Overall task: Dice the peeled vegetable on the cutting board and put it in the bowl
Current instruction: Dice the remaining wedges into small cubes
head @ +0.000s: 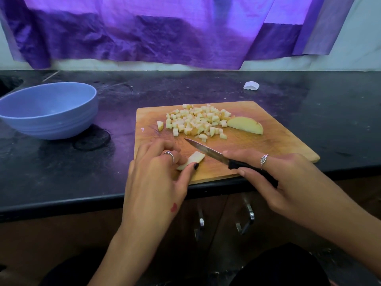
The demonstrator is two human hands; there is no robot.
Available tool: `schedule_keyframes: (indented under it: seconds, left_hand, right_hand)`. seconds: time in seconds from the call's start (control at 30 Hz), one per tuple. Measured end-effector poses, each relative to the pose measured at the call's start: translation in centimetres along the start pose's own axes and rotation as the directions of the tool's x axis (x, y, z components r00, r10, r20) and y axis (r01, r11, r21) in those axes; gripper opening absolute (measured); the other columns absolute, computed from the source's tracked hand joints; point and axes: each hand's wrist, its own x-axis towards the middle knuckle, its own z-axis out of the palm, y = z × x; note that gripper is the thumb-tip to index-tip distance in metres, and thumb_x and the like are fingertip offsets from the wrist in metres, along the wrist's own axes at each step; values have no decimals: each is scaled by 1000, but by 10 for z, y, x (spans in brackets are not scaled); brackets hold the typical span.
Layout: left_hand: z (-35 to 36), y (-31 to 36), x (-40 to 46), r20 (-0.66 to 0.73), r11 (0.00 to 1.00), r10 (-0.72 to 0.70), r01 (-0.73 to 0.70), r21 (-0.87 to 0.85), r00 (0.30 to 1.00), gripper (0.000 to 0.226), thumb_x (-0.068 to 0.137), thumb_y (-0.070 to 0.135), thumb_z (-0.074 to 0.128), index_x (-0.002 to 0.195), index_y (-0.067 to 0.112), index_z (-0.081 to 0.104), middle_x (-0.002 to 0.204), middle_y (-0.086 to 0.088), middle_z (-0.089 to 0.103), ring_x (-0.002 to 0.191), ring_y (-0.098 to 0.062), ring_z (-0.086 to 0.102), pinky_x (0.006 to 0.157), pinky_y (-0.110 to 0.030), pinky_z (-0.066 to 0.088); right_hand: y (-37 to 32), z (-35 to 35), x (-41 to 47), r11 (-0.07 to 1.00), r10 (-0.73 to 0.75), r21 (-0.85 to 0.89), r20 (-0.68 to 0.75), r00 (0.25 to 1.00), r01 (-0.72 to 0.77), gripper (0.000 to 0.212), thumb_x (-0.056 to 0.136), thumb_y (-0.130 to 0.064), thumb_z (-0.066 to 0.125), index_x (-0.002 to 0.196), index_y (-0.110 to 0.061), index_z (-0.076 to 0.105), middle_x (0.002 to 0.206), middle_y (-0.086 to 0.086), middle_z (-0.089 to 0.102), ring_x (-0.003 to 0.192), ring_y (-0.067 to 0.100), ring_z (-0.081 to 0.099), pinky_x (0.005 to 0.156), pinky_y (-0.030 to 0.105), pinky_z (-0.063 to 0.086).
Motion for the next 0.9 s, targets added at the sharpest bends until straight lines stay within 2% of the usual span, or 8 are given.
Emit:
schedule_keyframes:
  seconds: [0.13,0.23,0.4,0.5,0.6,0.67,0.73,0.9]
  left_hand:
    - [0,0,0,2,1000,-16,16,-12,1000,16,77,35,71,80,19,73,96,12,59,96,-9,44,78,-43,48]
    - [-1,0,-1,15,1000,-19,19,-17,1000,20,78,39,66,81,21,73,97,13,59,98,-6,43,78,-43,48]
    - [-1,1,0,9,1000,-17,17,-15,1000,15,77,38,69,77,23,71,95,15,57,95,-5,42,75,-38,46]
    - [1,0,-1,-9,1000,-8,8,6,1000,16,77,37,70,76,21,71,94,13,58,95,-7,44,75,-37,46]
    - [1,1,-1,-3,999,-1,2,38,1000,18,79,36,71,75,19,70,95,9,59,97,-15,50,75,-39,47]
    - [0,1,0,-6,999,-8,9,45,1000,19,78,37,71,74,19,69,95,9,59,98,-17,51,74,-37,46]
    - [0,1,0,-4,999,-17,17,36,1000,21,79,38,71,73,18,68,94,10,59,98,-16,51,75,-37,46]
    - [-1,2,0,6,999,-45,45,25,999,21,79,39,70,74,19,69,95,11,56,101,-16,50,79,-36,44]
  right_hand:
    - [-1,1,1,999,20,-47,64,998,-17,40,91,-48,32,123,-41,56,53,-13,54,42,5,42,38,17,34]
    - [-1,4,7,995,2,-100,87,996,7,40,92,-47,31,125,-42,51,52,-11,55,38,4,41,37,20,37]
    - [-2,5,19,992,7,-124,130,991,9,34,96,-43,34,129,-47,41,60,-13,52,49,7,42,45,21,28]
    - [-7,5,16,986,1,-165,152,988,25,42,94,-47,25,133,-48,38,68,-12,58,57,8,51,47,23,34]
    - [-7,2,0,976,-6,-216,87,996,25,40,94,-43,29,126,-41,53,52,-11,55,42,9,50,37,20,29]
    - [-3,0,-9,976,-4,-217,37,999,12,37,91,-42,36,123,-40,56,49,-14,49,38,11,49,34,20,27]
    - [-1,-1,-12,980,-14,-199,10,1000,16,36,93,-42,35,123,-42,54,51,-14,53,41,12,52,33,26,35]
    - [-7,0,-9,997,2,-77,31,1000,1,33,97,-42,36,126,-41,52,53,-14,52,43,7,45,41,27,42]
